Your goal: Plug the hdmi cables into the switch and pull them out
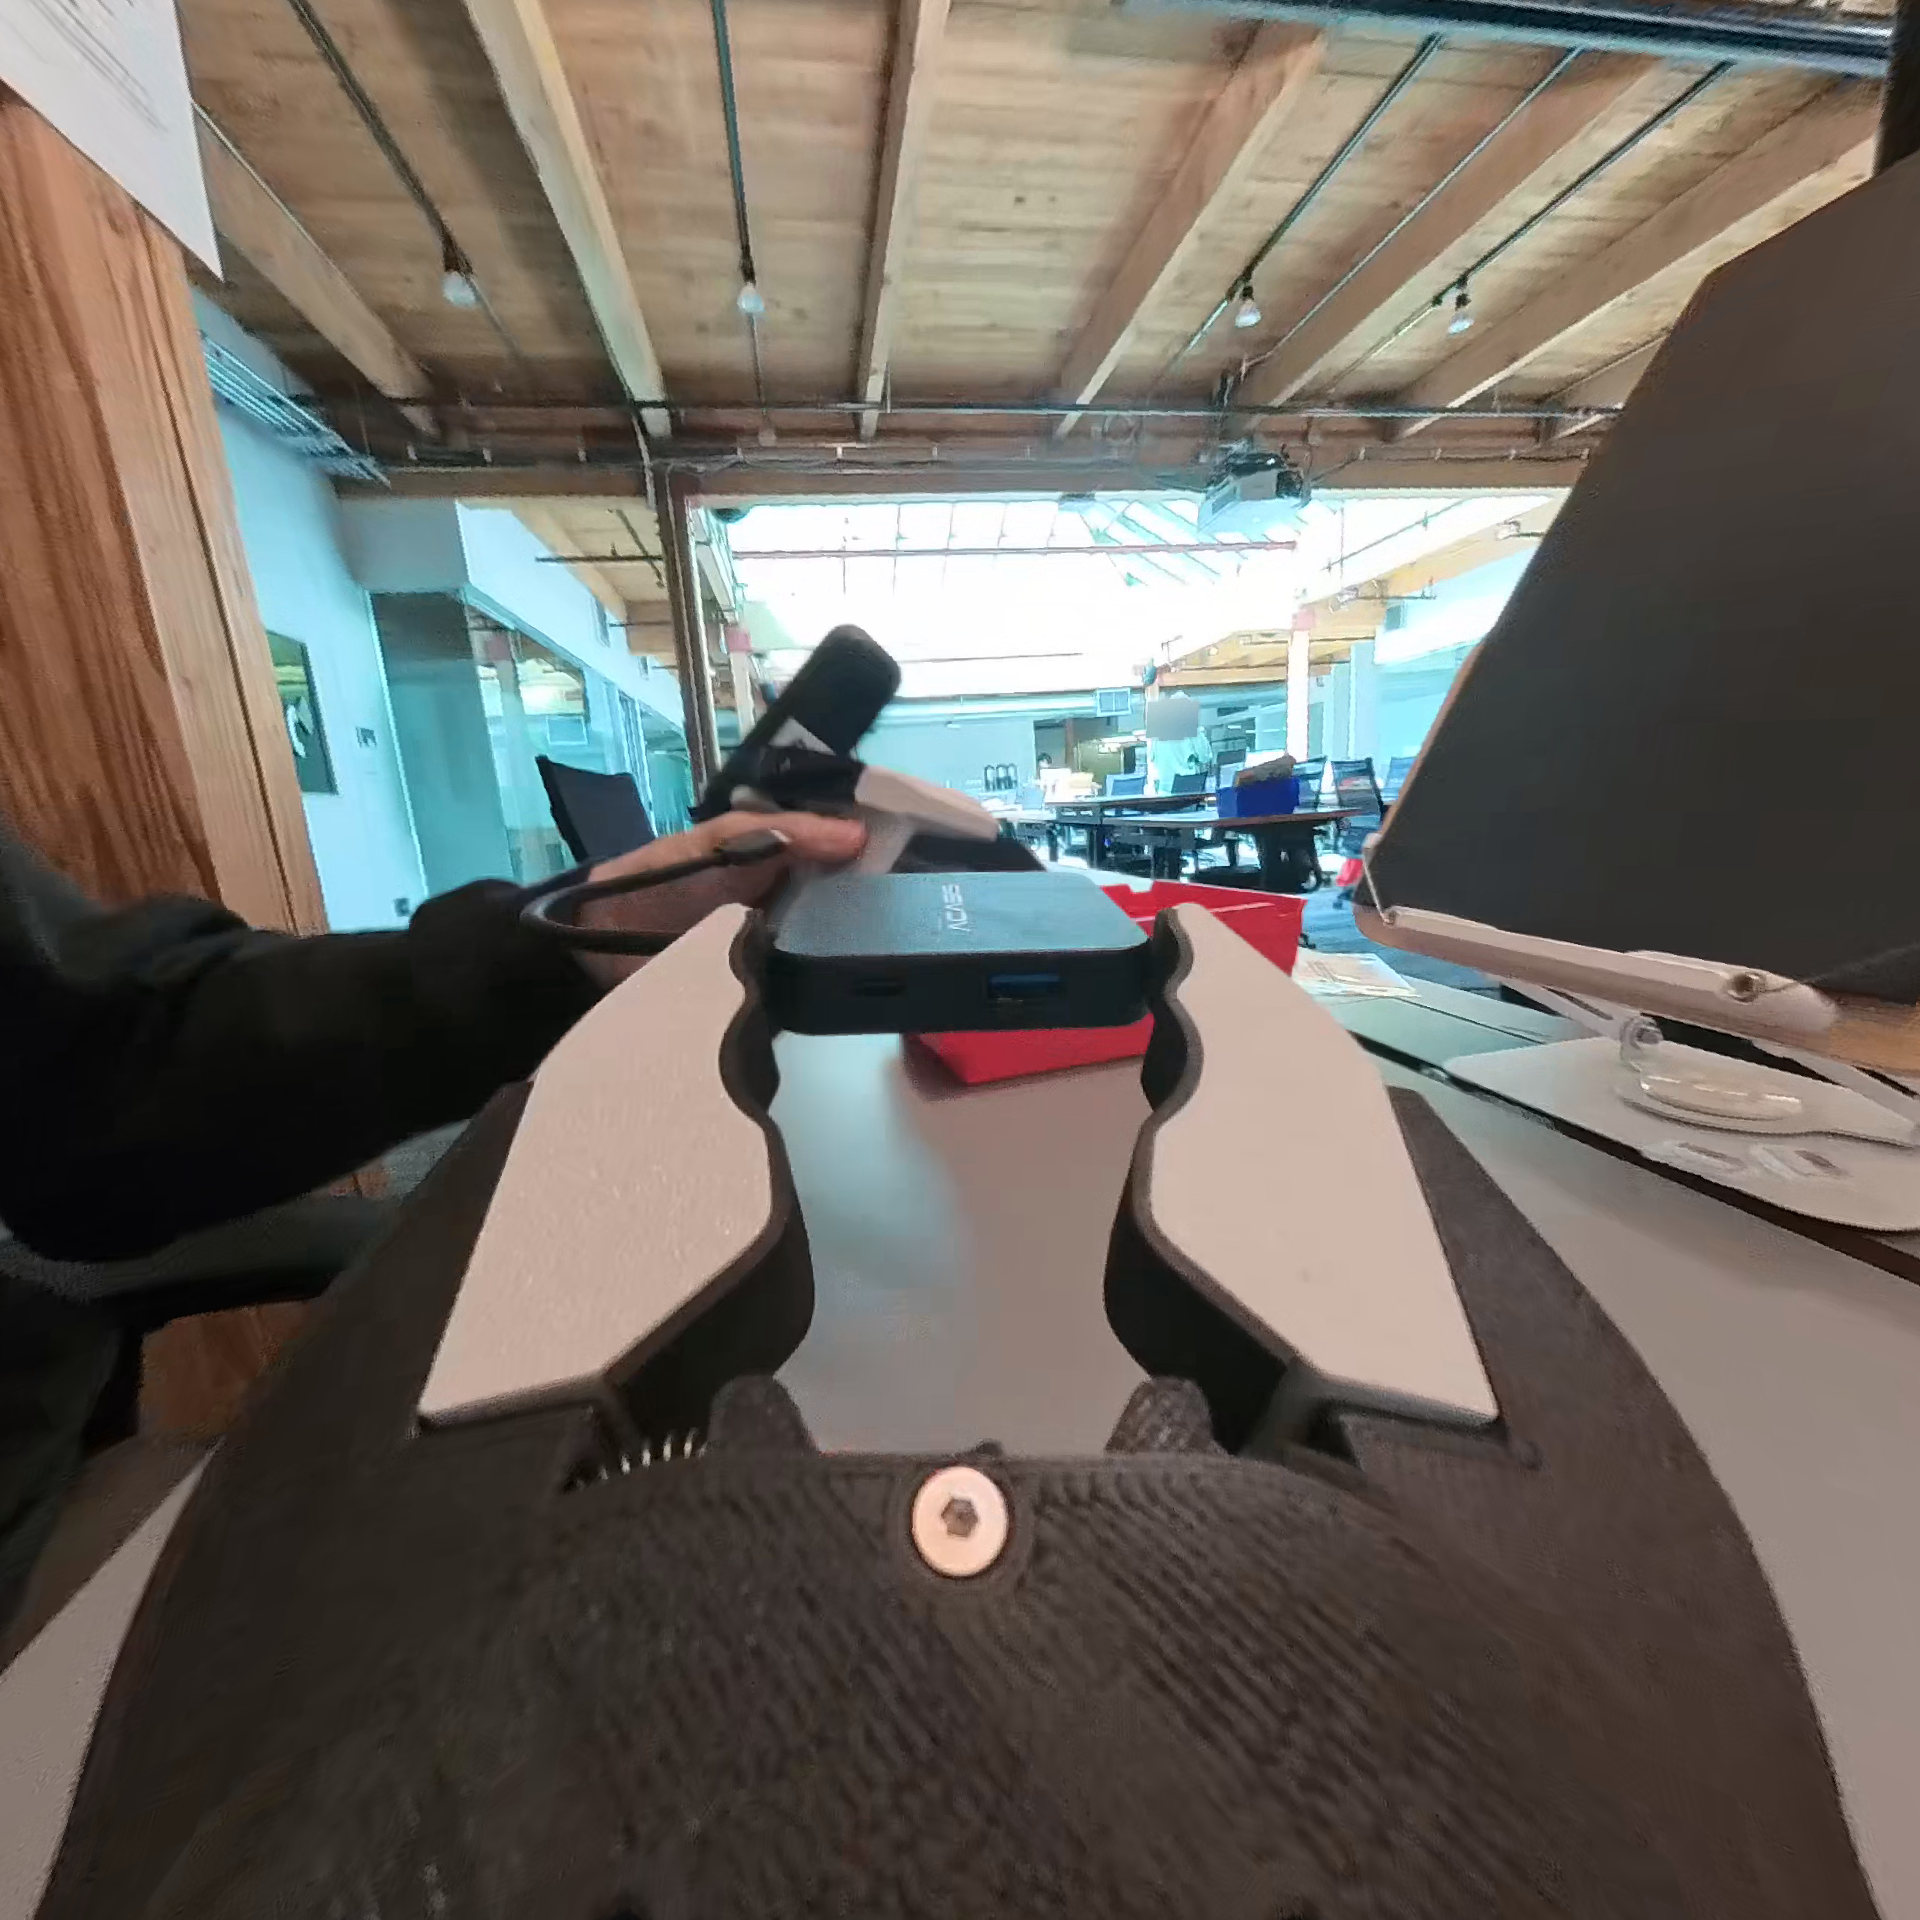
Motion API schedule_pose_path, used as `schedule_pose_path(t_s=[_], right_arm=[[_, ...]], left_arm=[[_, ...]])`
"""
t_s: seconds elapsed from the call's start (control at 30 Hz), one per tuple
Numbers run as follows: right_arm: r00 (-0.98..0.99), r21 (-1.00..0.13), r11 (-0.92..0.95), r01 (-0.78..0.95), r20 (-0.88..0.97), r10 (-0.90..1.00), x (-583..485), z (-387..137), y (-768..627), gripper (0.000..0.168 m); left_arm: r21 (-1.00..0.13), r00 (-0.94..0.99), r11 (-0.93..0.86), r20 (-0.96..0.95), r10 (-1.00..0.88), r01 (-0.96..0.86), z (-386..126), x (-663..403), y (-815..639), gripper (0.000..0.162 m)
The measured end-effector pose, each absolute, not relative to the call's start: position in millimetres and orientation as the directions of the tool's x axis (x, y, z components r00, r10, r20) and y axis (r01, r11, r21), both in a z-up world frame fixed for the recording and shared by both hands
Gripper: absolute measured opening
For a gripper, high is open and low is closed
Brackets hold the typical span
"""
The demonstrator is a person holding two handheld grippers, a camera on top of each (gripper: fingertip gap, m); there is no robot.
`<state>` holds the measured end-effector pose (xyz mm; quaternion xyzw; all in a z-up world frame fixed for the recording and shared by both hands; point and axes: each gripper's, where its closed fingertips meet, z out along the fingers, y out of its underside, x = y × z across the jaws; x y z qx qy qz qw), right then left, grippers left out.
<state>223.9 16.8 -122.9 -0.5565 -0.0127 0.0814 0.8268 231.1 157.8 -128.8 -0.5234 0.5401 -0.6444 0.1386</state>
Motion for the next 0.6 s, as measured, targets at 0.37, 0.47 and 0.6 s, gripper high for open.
schedule_pose_path(t_s=[0.37,0.47,0.6], right_arm=[[0.973,-0.929,0.336,-0.155,-0.085,0.215,216,-132,22,0.071],[0.963,-0.914,0.355,-0.196,-0.110,0.247,216,-132,19,0.071],[0.938,-0.868,0.415,-0.273,-0.144,0.316,218,-124,9,0.071]], left_arm=[[-0.530,0.223,-0.167,-0.042,-0.974,-0.831,-211,171,452,0.046],[-0.471,0.358,-0.296,-0.047,-0.932,-0.831,-229,162,510,0.041],[-0.310,0.456,-0.435,0.005,-0.890,-0.845,-267,154,535,0.049]])
